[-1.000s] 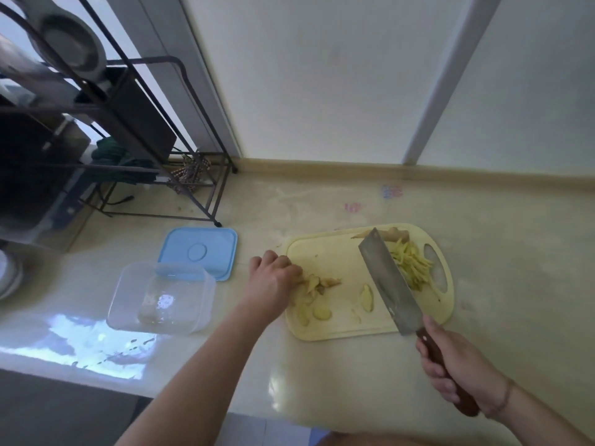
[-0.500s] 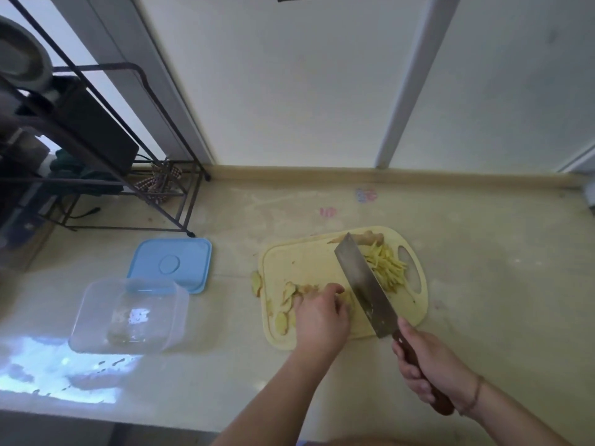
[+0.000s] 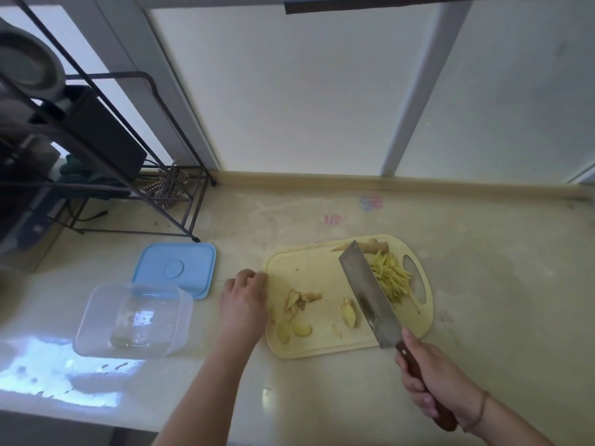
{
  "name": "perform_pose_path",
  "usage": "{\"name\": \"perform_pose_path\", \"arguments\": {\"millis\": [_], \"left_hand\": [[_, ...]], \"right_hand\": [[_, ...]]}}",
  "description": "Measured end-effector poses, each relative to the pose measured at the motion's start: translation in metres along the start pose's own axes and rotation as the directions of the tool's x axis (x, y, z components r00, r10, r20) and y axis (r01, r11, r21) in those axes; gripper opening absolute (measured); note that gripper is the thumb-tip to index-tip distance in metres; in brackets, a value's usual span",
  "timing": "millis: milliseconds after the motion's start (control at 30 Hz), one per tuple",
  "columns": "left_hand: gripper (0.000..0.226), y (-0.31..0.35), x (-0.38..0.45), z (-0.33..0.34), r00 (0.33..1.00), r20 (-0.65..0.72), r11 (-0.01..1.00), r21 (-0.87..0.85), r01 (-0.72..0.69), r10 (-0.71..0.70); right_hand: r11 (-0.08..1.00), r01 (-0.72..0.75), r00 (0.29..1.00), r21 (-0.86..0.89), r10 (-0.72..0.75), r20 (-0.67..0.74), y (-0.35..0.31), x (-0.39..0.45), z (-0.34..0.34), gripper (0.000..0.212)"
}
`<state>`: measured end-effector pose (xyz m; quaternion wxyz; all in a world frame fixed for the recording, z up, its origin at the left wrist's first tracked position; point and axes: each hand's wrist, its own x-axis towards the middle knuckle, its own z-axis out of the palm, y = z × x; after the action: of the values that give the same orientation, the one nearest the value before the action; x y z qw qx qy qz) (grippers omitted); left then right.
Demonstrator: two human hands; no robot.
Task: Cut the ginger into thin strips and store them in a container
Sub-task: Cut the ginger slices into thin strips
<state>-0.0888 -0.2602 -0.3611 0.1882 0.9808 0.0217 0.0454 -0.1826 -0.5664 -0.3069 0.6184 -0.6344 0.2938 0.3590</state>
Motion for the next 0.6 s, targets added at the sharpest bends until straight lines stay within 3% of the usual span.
{"name": "perform_pose_path", "arguments": {"millis": [67,233,367,467,533,600], "left_hand": [[0.03,-0.003,0.004,-0.002,0.999,0.037,1.0,-0.022,0.001,-0.001],[0.025,0.015,0.011,-0.022,0.983,0.064,0.945,-0.272,0.184,-0.173],[0.021,0.071,-0.001,-0.023,0.978,0.189,0.834,-0.522,0.176,-0.088],[0.017,0.104,-0.019,-0.004,0.991,0.061,0.837,-0.543,-0.069,0.121],[0.015,0.109,-0.033,0.018,0.951,-0.037,0.823,-0.491,-0.285,0.308],[0.01,0.108,-0.045,0.038,0.911,-0.04,0.802,-0.458,-0.382,0.411]], "right_hand": [[1.0,-0.006,1.0,0.0,0.006,-0.002,-0.001,0.0,0.001,0.056],[1.0,-0.007,1.0,0.001,0.007,0.001,-0.002,0.0,0.003,0.055],[1.0,-0.005,1.0,0.002,0.005,0.004,-0.004,-0.002,0.003,0.056],[1.0,-0.017,1.0,0.005,0.017,-0.001,-0.004,-0.002,0.003,0.055],[1.0,-0.024,1.0,0.008,0.024,-0.002,-0.004,-0.003,0.003,0.055],[1.0,-0.03,1.0,0.01,0.03,0.003,-0.004,-0.003,0.003,0.054]]}}
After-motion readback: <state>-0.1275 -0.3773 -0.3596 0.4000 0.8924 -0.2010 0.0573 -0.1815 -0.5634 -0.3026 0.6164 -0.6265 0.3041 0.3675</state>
